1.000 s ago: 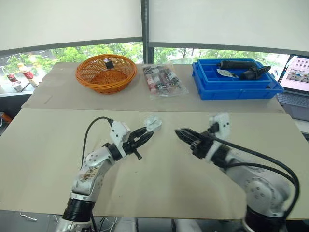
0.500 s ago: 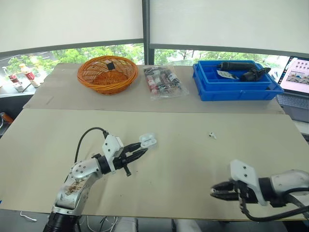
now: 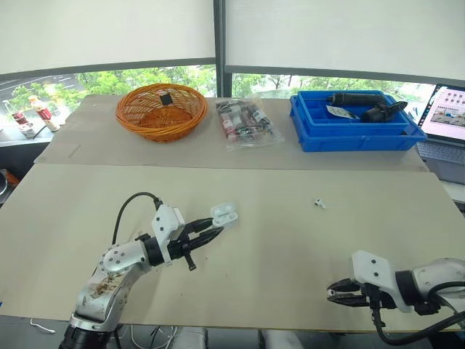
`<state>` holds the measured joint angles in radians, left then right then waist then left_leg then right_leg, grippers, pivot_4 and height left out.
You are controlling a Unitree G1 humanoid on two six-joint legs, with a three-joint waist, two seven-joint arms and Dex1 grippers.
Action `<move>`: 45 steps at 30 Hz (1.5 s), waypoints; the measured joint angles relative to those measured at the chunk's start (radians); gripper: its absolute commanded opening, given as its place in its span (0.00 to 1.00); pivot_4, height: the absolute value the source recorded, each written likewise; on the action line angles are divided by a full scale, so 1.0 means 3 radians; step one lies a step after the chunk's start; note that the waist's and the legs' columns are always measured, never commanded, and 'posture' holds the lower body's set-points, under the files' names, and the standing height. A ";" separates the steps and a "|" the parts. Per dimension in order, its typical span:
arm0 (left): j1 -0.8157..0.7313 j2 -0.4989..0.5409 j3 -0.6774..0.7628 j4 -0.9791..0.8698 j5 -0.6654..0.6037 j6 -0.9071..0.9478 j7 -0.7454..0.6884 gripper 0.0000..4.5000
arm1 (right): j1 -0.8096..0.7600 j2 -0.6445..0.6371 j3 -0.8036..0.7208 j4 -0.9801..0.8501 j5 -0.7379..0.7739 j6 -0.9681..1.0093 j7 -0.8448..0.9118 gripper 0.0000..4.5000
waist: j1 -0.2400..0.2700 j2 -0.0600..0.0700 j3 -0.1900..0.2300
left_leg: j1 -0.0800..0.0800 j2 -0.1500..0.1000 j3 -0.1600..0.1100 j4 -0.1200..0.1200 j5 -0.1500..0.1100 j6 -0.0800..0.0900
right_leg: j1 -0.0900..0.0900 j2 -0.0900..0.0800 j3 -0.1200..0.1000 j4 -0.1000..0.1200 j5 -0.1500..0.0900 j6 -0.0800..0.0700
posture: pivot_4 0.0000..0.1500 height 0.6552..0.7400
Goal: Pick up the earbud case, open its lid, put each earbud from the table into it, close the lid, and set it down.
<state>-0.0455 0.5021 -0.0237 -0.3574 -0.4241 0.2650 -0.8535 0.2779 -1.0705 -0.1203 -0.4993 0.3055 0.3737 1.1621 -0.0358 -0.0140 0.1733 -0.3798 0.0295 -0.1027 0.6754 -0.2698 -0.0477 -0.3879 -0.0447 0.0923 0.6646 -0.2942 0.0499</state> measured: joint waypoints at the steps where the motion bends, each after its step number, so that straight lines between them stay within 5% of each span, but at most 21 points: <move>1: 0.0003 0.0000 0.0000 0.0000 -0.0004 0.0001 0.0001 0.12 | -0.0001 0.0005 0.0027 0.0000 -0.0017 0.0000 -0.0023 0.07 | 0.0000 0.0000 0.0000 | 0.0000 0.0000 0.0000 0.0000 0.0000 0.0000 | 0.0000 0.0000 0.0000 0.0000 0.0000 0.0000 | 1.00 0.69; 5: 0.0006 0.0004 0.0000 -0.0001 -0.0019 0.0002 0.0005 0.12 | 0.0002 0.0018 0.0104 0.0000 -0.0067 0.0003 -0.0062 0.07 | 0.0002 0.0000 0.0000 | 0.0000 0.0000 0.0000 0.0000 0.0000 0.0000 | 0.0000 0.0000 0.0000 0.0000 0.0000 0.0000 | 1.00 0.69; 7: 0.0015 0.0005 0.0000 0.0000 -0.0019 0.0002 0.0008 0.12 | 0.0002 0.0019 0.0114 0.0000 -0.0096 0.0002 -0.0094 0.30 | 0.0004 0.0000 0.0000 | 0.0000 0.0000 0.0000 0.0000 0.0000 0.0000 | 0.0000 0.0000 0.0000 0.0000 0.0000 0.0000 | 1.00 0.69; 11: 0.0019 0.0005 0.0000 -0.0001 -0.0019 0.0002 0.0022 0.12 | -0.0016 0.0034 0.0133 0.0001 -0.0097 -0.0006 -0.0100 0.54 | 0.0006 -0.0002 -0.0001 | 0.0003 0.0000 0.0000 0.0001 0.0000 0.0000 | 0.0002 0.0000 0.0000 0.0000 0.0000 -0.0001 | 1.00 0.69; 17: 0.0071 0.0006 -0.0001 -0.0003 -0.0019 0.0001 0.0029 0.12 | 0.0010 -0.0045 -0.0072 -0.0103 -0.0001 0.0125 -0.0041 0.54 | 0.0005 -0.0001 0.0000 | 0.0003 0.0000 0.0000 0.0000 0.0000 0.0000 | 0.0002 0.0000 0.0001 0.0001 0.0000 -0.0001 | 1.00 0.69; 23: 0.0088 0.0001 -0.0006 -0.0001 -0.0014 -0.0010 0.0036 0.12 | -0.0277 -0.0573 -0.0185 -0.0629 0.0069 0.0595 -0.0025 0.54 | 0.0005 0.0001 0.0000 | 0.0002 0.0000 0.0000 0.0000 0.0000 0.0000 | 0.0002 0.0000 0.0000 0.0001 0.0000 -0.0001 | 1.00 0.69; 28: 0.0083 -0.0023 -0.0070 0.0003 0.0015 -0.0025 0.0040 0.12 | -0.0682 -0.1005 0.0328 -0.0948 -0.0134 0.0828 -0.0016 0.54 | 0.0025 0.0001 0.0000 | 0.0000 0.0000 0.0001 0.0000 0.0000 0.0000 | 0.0000 -0.0002 -0.0001 -0.0003 0.0000 0.0000 | 1.00 0.69; 36: 0.0082 -0.0060 -0.0111 0.0008 0.0100 -0.0065 0.0065 0.12 | -0.1219 -0.0888 0.1250 -0.0808 -0.0648 0.0820 -0.0008 0.54 | 0.0062 0.0001 0.0000 | -0.0001 0.0001 0.0001 0.0001 0.0000 0.0000 | -0.0003 -0.0002 -0.0002 -0.0003 0.0000 -0.0001 | 1.00 0.69; 45: 0.0092 -0.0086 -0.0117 0.0008 0.0115 -0.0070 0.0090 0.12 | -0.1284 -0.0810 0.1428 -0.0649 -0.0846 0.0790 0.0114 0.54 | 0.0065 0.0001 0.0000 | 0.0000 0.0001 0.0001 0.0000 0.0000 0.0000 | -0.0002 -0.0002 -0.0002 -0.0002 0.0000 -0.0001 | 1.00 0.69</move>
<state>-0.0180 0.4764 -0.0588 -0.3550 -0.3898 0.2439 -0.8265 -0.1075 -1.3136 0.3081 -0.6940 0.0517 0.6105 1.1963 -0.0163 -0.0136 0.1732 -0.3798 0.0297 -0.1024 0.6756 -0.2699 -0.0476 -0.3886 -0.0453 0.0917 0.6642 -0.2941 0.0496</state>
